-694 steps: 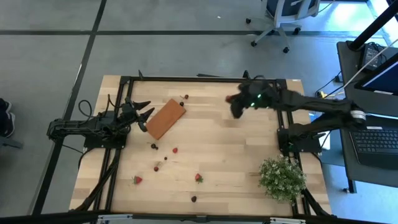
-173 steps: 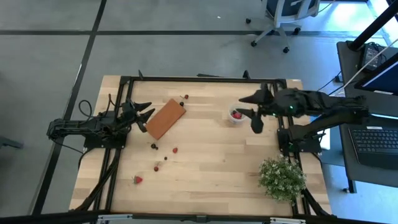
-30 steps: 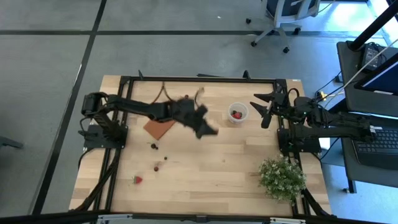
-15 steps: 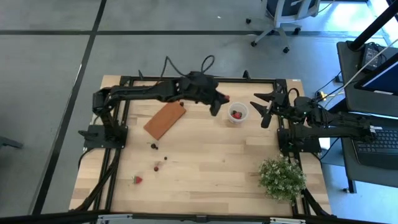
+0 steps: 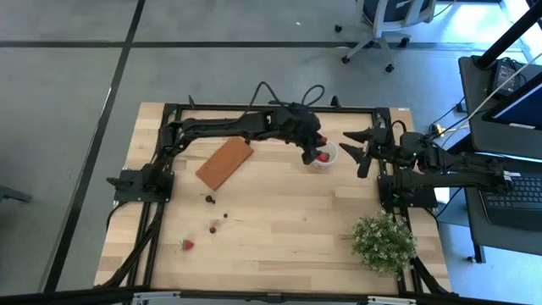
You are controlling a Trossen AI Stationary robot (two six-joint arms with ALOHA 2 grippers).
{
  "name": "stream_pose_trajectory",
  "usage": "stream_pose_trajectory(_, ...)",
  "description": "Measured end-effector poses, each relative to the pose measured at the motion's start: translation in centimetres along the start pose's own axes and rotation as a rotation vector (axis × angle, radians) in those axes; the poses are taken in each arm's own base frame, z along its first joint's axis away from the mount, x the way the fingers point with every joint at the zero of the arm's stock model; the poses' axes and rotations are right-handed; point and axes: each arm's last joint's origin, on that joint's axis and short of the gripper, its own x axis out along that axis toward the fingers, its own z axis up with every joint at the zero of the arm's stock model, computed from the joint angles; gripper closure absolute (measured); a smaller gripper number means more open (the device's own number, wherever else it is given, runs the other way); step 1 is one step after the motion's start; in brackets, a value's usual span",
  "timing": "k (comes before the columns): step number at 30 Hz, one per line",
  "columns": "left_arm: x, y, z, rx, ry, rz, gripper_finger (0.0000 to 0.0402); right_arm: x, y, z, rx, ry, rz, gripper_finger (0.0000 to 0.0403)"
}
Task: Pick and placing Produce into tupperware
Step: Put the red raspberry into the transparent container
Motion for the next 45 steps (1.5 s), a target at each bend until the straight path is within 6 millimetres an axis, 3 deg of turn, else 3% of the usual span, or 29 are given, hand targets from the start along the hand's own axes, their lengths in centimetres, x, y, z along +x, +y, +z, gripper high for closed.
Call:
stream_pose_trajectory(5, 0.0, -2.2, 0.3, 0.271, -0.036, 0.052, 0.0313, 0.0, 0.0, 0.0, 0.289, -0.003, -0.001, 0.0201)
stream_pose_trajectory(13, -0.6, -5.9, 1.8, 0.561, -0.192, 0.219, 0.0307, 0.0, 0.3, 0.1, 0.499, 0.032, 0.103, 0.0201)
stream_pose_trajectory(23, -0.6, -5.6, 1.9, 0.560, -0.195, 0.235, 0.0307, 0.0, 0.6, 0.4, 0.559, 0.029, 0.179, 0.0201)
stream_pose_trajectory(40, -0.8, -8.0, 1.9, 0.579, -0.246, 0.196, 0.0304, 1.2, 0.9, 0.1, 0.551, 0.052, 0.169, 0.0202)
stream_pose_trajectory(45, -0.8, -8.0, 1.9, 0.578, -0.245, 0.196, 0.0304, 1.3, 0.9, 0.1, 0.551, 0.052, 0.169, 0.0230)
